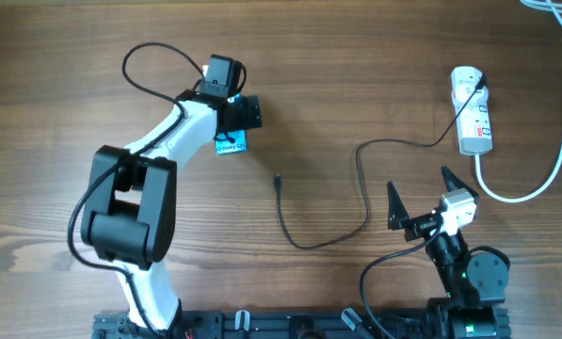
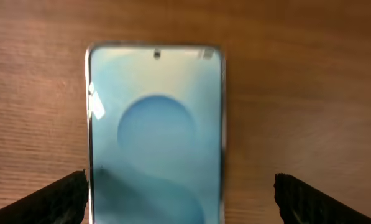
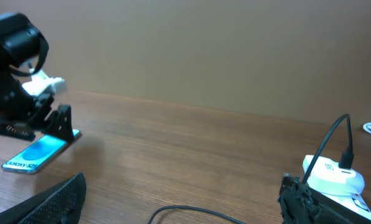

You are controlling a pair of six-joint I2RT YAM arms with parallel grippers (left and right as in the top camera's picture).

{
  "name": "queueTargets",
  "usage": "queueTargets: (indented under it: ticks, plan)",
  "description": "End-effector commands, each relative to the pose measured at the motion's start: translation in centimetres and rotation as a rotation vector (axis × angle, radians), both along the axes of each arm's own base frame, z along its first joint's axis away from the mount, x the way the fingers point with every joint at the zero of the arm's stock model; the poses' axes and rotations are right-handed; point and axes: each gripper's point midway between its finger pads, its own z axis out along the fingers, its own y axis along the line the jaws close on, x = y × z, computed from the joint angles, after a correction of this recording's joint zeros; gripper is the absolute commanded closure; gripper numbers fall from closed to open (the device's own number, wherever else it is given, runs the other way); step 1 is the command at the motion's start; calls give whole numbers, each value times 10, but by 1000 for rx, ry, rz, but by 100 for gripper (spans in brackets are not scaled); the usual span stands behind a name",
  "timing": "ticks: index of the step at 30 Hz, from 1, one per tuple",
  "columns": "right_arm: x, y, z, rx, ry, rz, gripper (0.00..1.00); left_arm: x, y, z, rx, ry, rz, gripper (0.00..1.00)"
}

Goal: Plug charger to phone and switch on socket

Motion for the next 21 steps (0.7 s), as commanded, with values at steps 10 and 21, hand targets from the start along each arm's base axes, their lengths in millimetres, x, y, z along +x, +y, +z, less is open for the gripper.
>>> queueTargets:
  ticks: [10, 21]
  plan:
    - [1, -2, -1, -17, -1, -9, 0, -13, 19, -14, 82, 42, 61, 0]
    - [1, -2, -1, -17, -1, -9, 0, -44, 15, -47, 70, 201, 6, 8]
